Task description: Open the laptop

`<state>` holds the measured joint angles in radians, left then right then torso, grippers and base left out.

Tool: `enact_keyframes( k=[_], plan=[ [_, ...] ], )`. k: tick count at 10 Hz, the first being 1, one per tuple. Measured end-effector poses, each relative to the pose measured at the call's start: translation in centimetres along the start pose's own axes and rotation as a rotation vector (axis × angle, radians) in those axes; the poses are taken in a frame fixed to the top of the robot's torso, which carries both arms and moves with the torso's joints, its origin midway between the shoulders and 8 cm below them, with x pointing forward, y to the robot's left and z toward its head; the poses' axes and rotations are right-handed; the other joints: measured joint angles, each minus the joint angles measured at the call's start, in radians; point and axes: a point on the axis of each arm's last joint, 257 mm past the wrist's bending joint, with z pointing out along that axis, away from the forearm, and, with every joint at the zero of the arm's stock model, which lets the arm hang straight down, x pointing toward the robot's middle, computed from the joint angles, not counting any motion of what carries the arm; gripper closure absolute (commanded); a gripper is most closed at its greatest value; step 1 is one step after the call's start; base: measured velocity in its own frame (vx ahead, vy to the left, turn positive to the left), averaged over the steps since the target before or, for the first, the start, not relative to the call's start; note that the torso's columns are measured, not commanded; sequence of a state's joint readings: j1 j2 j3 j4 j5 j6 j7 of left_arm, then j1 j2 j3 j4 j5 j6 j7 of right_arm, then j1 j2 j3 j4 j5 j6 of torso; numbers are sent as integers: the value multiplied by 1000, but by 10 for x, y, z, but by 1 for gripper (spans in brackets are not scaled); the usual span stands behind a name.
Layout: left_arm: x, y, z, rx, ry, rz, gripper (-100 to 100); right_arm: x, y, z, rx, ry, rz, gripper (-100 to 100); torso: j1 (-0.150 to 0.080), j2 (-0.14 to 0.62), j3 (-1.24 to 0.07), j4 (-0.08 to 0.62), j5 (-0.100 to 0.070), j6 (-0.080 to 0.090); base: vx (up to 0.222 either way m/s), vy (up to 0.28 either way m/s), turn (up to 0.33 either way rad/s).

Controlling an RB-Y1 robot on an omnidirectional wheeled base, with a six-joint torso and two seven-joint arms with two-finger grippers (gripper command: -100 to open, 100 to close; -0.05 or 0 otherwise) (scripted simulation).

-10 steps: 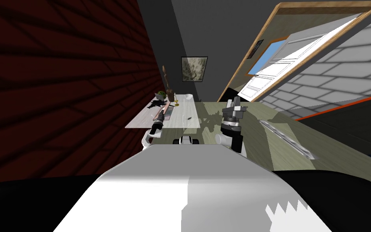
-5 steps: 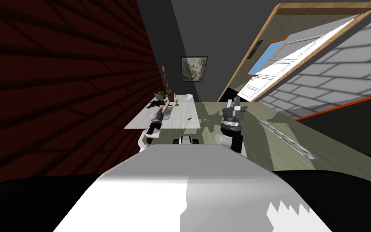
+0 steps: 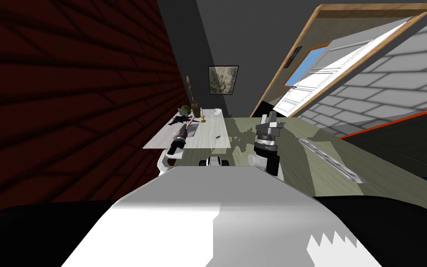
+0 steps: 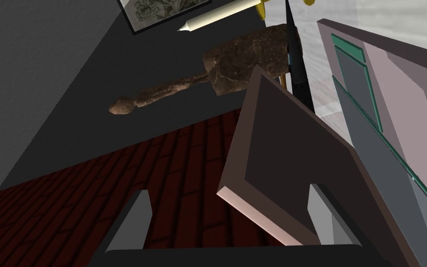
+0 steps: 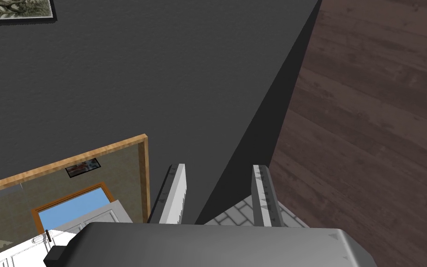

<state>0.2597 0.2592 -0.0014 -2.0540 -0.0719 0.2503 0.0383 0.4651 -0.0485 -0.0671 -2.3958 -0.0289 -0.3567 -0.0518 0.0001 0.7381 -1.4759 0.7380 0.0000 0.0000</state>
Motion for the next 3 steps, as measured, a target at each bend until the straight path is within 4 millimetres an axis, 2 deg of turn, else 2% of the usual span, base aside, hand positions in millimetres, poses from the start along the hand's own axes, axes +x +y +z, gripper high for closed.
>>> enact_keyframes(
  k=[3],
  plan=[
    [0,0,0,0,0,0,0,0,0,0,0,0,0,0,0,0,0,0,0,0,0,0,0]
  ],
)
